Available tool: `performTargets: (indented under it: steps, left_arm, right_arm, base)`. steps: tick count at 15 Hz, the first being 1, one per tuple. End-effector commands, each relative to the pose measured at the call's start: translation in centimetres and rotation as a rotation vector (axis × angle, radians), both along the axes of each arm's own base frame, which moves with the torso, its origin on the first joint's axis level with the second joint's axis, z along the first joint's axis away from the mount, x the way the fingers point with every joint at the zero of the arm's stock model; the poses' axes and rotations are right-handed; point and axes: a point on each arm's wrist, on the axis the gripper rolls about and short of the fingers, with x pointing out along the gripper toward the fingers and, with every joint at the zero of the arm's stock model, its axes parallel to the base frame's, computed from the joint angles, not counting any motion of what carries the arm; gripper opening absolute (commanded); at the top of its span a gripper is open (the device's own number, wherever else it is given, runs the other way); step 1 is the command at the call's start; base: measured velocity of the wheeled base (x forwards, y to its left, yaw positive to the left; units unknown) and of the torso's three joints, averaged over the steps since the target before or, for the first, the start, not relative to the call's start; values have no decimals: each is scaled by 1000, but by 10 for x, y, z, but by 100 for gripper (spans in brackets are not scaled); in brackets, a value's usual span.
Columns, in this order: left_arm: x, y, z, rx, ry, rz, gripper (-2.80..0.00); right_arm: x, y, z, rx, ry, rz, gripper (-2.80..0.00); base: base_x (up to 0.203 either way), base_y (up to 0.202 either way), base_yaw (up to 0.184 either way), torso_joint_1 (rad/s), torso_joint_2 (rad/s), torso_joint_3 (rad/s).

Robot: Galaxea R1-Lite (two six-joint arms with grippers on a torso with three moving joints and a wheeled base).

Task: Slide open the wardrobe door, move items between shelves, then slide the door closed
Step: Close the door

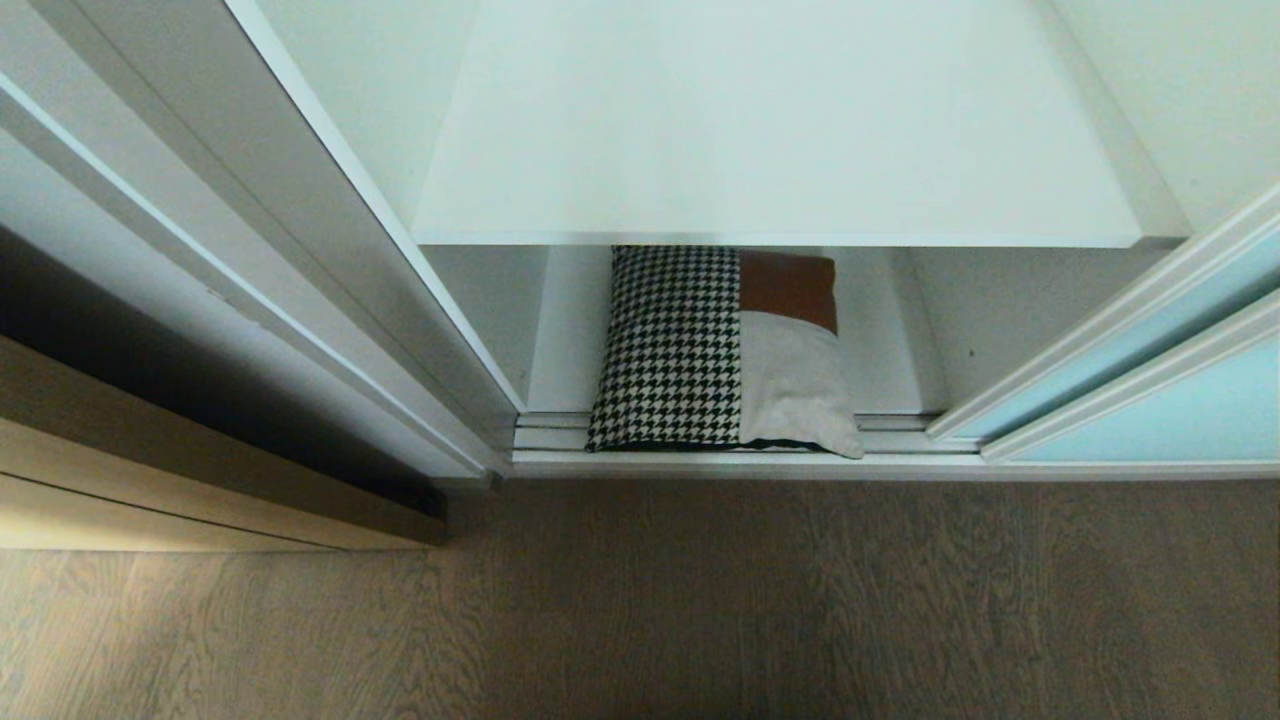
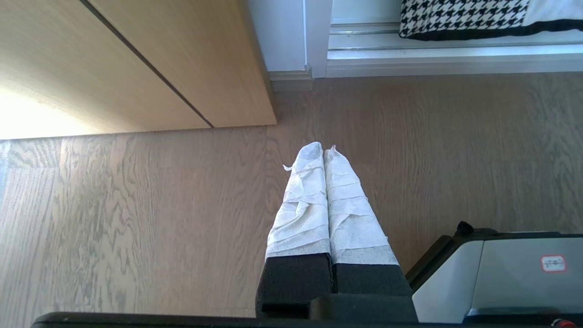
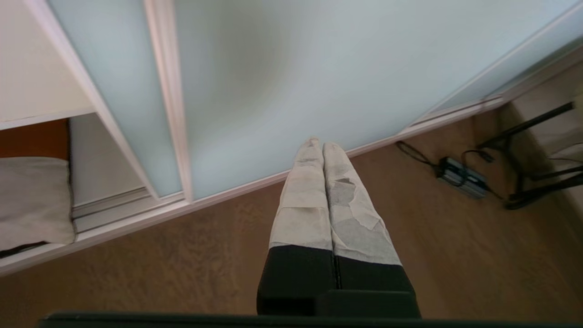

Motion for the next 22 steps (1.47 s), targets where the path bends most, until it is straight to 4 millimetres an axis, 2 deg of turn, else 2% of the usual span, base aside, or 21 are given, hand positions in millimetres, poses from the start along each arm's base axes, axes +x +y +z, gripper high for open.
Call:
performTargets:
  steps: [1, 5, 8, 13, 18, 22]
  left_arm:
    - [0, 0, 0, 0, 2, 0, -280]
    - [0, 0, 0, 0, 2, 0, -280]
    - [0, 0, 0, 0, 2, 0, -280]
    - [0, 0, 0, 0, 2, 0, -280]
    - [0, 0, 0, -1, 3, 0, -280]
    - [0, 0, 0, 0, 2, 0, -280]
  right_arm:
    - [-7, -7, -3, 6, -2, -21, -280]
    - [-13, -14, -15, -34, 24, -34, -280]
    - [-14, -14, -13, -40, 26, -35, -280]
    - [-7, 1, -5, -89, 53, -54, -280]
    - [-23, 42, 25, -213, -8, -164, -280]
    - [-20, 87, 37, -363, 21, -317, -280]
  base:
    - [0, 0, 0, 0, 0, 0]
    - [0, 0, 0, 0, 0, 0]
    - [0, 0, 0, 0, 0, 0]
    - [0, 0, 0, 0, 0, 0]
    - [0, 0, 0, 0, 0, 0]
    - [0, 0, 0, 0, 0, 0]
